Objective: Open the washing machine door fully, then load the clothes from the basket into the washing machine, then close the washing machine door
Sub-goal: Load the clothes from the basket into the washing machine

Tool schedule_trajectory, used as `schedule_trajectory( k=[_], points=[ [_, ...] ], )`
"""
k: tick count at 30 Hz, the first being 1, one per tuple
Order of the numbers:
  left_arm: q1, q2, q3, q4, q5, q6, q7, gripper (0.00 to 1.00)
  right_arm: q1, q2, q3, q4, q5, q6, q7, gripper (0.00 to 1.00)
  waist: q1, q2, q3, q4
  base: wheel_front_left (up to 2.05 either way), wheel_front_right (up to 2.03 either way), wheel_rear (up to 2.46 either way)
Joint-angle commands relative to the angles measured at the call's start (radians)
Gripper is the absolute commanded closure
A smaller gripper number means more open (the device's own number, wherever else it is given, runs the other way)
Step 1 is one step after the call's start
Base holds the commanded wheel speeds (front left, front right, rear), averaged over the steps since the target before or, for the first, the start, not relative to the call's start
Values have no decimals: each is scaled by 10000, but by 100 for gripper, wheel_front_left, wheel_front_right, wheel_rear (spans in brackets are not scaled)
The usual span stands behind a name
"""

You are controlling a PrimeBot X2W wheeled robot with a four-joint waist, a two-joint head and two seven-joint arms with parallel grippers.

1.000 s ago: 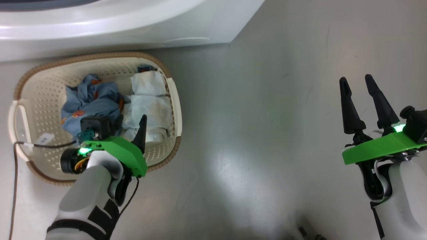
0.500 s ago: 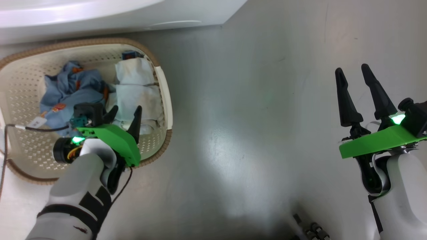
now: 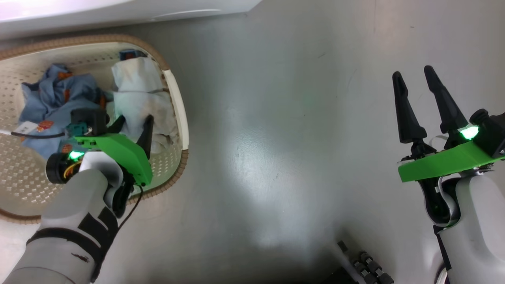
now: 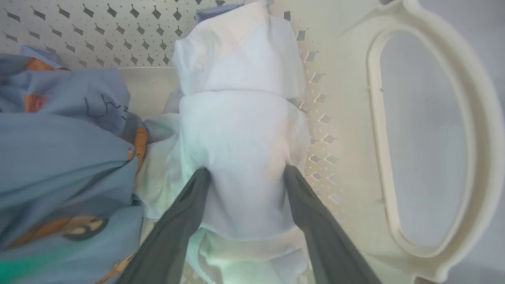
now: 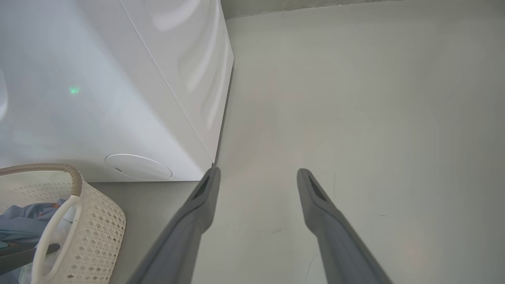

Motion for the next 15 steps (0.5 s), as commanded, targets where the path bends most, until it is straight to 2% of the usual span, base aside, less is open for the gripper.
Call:
schedule_trajectory(
  k=[1, 2, 3, 4, 9, 15],
  points=[
    [35, 309, 46, 20, -125, -25, 9, 14, 239, -85, 180, -241, 135, 16, -118, 0, 0, 0, 36, -40, 0, 0, 0],
    [-11, 330, -54, 53, -183, -25, 25, 60, 236, -90, 175, -248, 133, 16, -118, 0, 0, 0, 43, -46, 0, 0, 0],
    [-45, 340, -138, 79, -251, -25, 22, 84, 238, -94, 166, -250, 127, 16, -118, 0, 0, 0, 38, -45, 0, 0, 0],
    [-68, 334, -213, 103, -325, -25, 16, 100, 244, -98, 154, -249, 117, 16, -118, 0, 0, 0, 18, -38, 0, 0, 0],
    [-51, 351, -555, 134, -690, -25, -63, 100, 252, -106, 115, -217, 54, 16, -118, 0, 0, 0, -201, 45, 0, 0, 0],
    [167, 324, -531, 187, -1078, -25, -233, 100, 306, -104, 60, -123, 51, 16, -118, 0, 0, 0, -824, 281, 0, 0, 0]
  ],
)
